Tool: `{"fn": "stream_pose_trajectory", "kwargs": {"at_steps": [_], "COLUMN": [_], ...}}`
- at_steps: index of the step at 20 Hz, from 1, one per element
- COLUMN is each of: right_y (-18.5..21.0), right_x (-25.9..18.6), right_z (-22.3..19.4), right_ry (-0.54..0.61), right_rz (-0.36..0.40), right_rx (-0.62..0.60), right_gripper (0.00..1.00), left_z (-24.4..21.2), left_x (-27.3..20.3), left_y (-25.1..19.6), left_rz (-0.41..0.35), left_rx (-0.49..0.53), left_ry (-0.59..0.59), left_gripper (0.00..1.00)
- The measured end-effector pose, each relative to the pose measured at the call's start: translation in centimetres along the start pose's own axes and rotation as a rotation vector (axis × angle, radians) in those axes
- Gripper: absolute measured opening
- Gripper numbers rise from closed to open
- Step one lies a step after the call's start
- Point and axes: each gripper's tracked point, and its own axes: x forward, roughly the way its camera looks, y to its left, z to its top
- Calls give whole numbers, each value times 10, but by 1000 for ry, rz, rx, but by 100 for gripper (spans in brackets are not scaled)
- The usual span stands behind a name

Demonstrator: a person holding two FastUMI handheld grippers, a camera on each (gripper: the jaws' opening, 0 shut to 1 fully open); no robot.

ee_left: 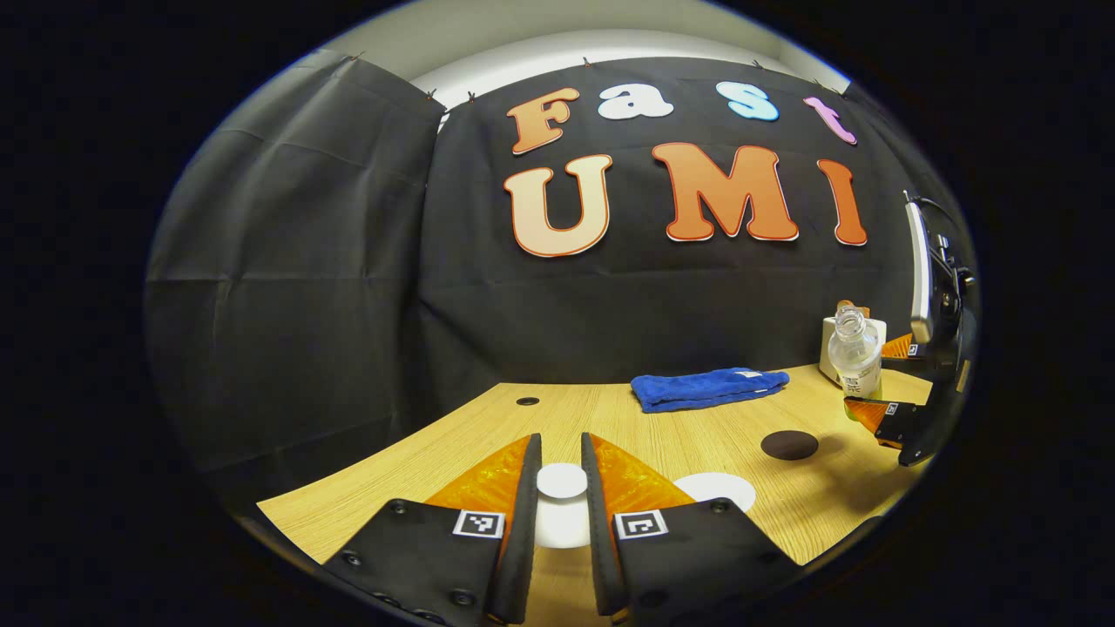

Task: Open the teacup lid with one hand, grasp the water bottle and pour water into the teacup with the other hand; after pouring, place the water bottle on the coaster and then close the teacup lid.

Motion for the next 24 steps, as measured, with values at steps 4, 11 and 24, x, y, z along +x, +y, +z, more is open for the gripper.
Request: {"fn": "stream_pose_trajectory", "kwargs": {"at_steps": [4, 11, 24], "right_y": [-4, 6, 34], "right_x": [2, 10, 29], "right_z": [9, 25, 46], "right_ry": [-45, -88, -185], "right_rz": [-76, -75, -124], "right_rx": [-190, -334, -645], "right_gripper": [63, 63, 63], "left_z": [-8, -19, -45], "left_x": [2, 7, 20], "left_y": [6, 13, 23], "left_rz": [11, 20, 27], "left_rx": [-5, -5, -13], "left_ry": [15, 32, 84], "left_gripper": [31, 32, 32]}}
